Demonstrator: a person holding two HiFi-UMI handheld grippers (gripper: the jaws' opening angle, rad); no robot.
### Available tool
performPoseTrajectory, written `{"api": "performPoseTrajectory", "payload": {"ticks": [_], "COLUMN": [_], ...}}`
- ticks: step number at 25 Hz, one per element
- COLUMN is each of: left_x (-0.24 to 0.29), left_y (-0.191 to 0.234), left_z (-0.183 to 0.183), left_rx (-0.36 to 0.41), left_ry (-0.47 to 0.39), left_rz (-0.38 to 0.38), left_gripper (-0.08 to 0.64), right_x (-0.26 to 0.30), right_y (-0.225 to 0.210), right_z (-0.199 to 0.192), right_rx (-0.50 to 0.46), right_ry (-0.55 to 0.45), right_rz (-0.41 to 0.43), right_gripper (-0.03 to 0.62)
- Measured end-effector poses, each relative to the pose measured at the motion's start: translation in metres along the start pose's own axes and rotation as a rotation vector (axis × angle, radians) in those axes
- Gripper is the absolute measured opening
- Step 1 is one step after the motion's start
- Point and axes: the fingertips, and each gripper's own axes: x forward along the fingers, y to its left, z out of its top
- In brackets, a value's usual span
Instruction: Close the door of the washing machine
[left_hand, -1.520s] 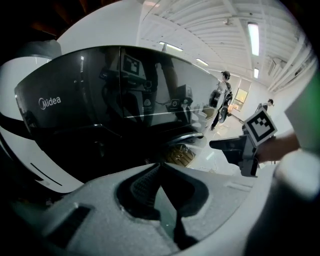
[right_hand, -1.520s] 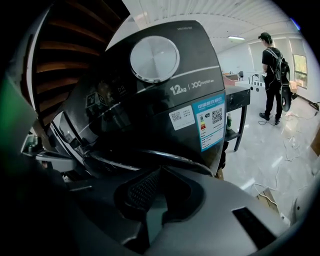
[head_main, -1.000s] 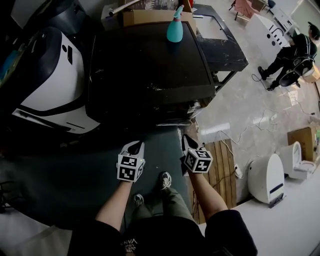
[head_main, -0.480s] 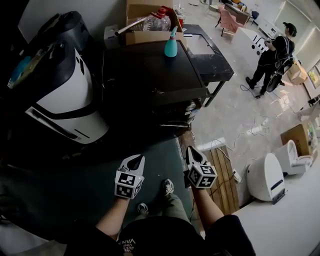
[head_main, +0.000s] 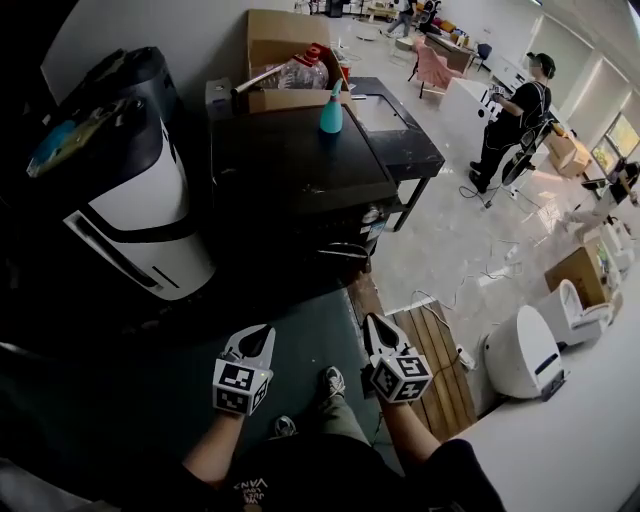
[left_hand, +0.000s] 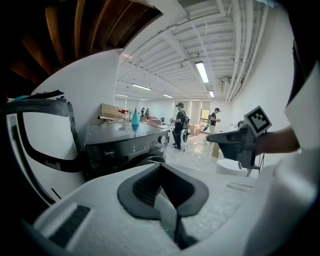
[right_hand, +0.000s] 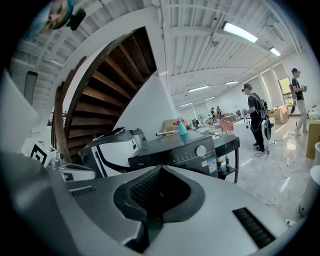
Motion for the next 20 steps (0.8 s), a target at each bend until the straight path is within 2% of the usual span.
{"api": "performPoseTrajectory", "payload": {"ticks": [7, 11, 20], "left_x": [-0.047, -0.071, -0.107], "left_y": [-0.006, -0.013, -0.036], "left_z": [-0.002, -0.001, -0.003], "left_rx": [0.004, 0.030, 0.064], "left_ry": [-0.051, -0.088, -0.134], "left_rz": [-0.006, -0.027, -0.099], "left_gripper": [0.011, 0.011, 0.011], "right_x": [-0.046, -0.069, -0.113], "right_y": [0.050, 0.073, 0.093], "right_z": [0.004, 0.008, 0.007], "right_rx": [-0.075, -0.108, -0.119], "right_ry": [-0.026, -0.058, -0.100], "right_rz": [0.030, 0.029, 0.017], "right_gripper": [-0.002, -0.002, -0.002]}}
